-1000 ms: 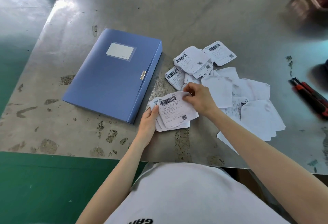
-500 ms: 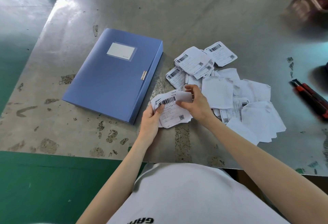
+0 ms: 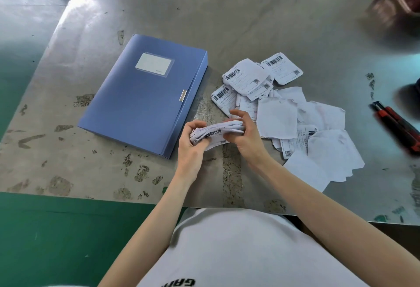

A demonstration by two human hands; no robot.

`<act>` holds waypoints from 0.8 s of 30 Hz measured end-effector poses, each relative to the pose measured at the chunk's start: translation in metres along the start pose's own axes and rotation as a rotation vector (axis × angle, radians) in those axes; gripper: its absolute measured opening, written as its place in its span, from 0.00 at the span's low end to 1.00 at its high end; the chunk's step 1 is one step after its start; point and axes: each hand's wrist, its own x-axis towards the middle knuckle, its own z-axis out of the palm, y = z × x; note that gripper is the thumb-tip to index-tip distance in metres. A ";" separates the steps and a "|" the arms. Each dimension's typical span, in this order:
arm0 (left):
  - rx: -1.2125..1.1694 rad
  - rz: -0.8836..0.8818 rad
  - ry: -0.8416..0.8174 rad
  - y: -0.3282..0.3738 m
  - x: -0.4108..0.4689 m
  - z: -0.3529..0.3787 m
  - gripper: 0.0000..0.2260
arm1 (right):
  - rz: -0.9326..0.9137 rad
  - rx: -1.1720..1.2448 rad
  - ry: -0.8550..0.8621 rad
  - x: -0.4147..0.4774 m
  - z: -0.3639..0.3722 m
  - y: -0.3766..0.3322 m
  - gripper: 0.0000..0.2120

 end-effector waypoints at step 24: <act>0.964 0.262 -0.006 -0.022 0.010 -0.011 0.20 | 0.092 -0.465 0.202 -0.002 -0.035 0.006 0.14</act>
